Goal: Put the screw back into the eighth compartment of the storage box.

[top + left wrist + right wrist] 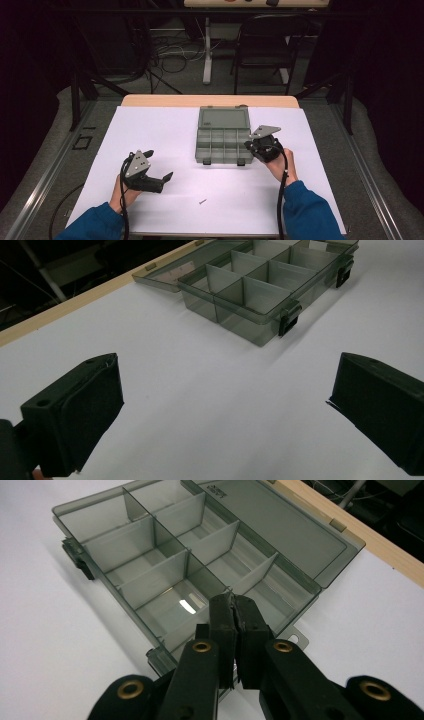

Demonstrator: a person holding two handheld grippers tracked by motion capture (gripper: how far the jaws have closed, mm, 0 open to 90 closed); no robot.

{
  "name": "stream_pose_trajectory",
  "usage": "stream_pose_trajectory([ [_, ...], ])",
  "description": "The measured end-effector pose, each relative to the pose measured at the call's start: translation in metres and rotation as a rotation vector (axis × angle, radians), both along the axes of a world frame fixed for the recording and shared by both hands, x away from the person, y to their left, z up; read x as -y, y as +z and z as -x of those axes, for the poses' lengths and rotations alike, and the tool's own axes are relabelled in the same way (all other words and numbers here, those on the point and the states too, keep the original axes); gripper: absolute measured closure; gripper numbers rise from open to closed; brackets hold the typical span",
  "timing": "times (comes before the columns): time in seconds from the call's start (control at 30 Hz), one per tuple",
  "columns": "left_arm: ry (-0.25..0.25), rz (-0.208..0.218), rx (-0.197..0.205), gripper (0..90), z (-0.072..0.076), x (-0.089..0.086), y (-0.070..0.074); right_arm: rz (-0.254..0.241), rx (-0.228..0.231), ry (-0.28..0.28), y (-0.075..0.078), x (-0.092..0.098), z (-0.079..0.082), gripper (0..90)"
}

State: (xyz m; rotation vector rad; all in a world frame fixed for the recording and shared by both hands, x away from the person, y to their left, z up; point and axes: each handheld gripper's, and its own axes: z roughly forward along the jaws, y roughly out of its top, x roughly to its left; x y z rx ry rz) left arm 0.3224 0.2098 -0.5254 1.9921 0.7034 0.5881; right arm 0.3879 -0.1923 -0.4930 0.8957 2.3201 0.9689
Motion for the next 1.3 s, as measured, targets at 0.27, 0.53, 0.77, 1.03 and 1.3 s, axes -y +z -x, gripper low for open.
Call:
stream_pose_trajectory([
  [0.27, -0.005, -0.003, -0.001, 0.0, 0.000, 0.000, 0.001, 0.030, -0.045, -0.015, -0.015, -0.006, -0.013, 88.4],
  [0.53, -0.001, -0.002, 0.002, 0.0, 0.000, -0.001, 0.001, 0.016, -0.061, -0.031, -0.019, -0.005, -0.016, 69.8],
  [0.77, 0.004, 0.004, 0.005, 0.0, 0.001, -0.002, 0.001, -0.020, -0.032, -0.029, -0.007, -0.002, -0.008, 42.7],
  [1.03, 0.003, 0.004, 0.005, 0.0, 0.001, -0.001, 0.002, -0.049, 0.013, 0.001, 0.005, -0.002, 0.011, 21.0],
  [1.3, 0.005, 0.002, 0.007, 0.0, 0.001, -0.002, 0.002, -0.047, 0.036, 0.054, 0.009, -0.009, 0.031, 13.5],
])
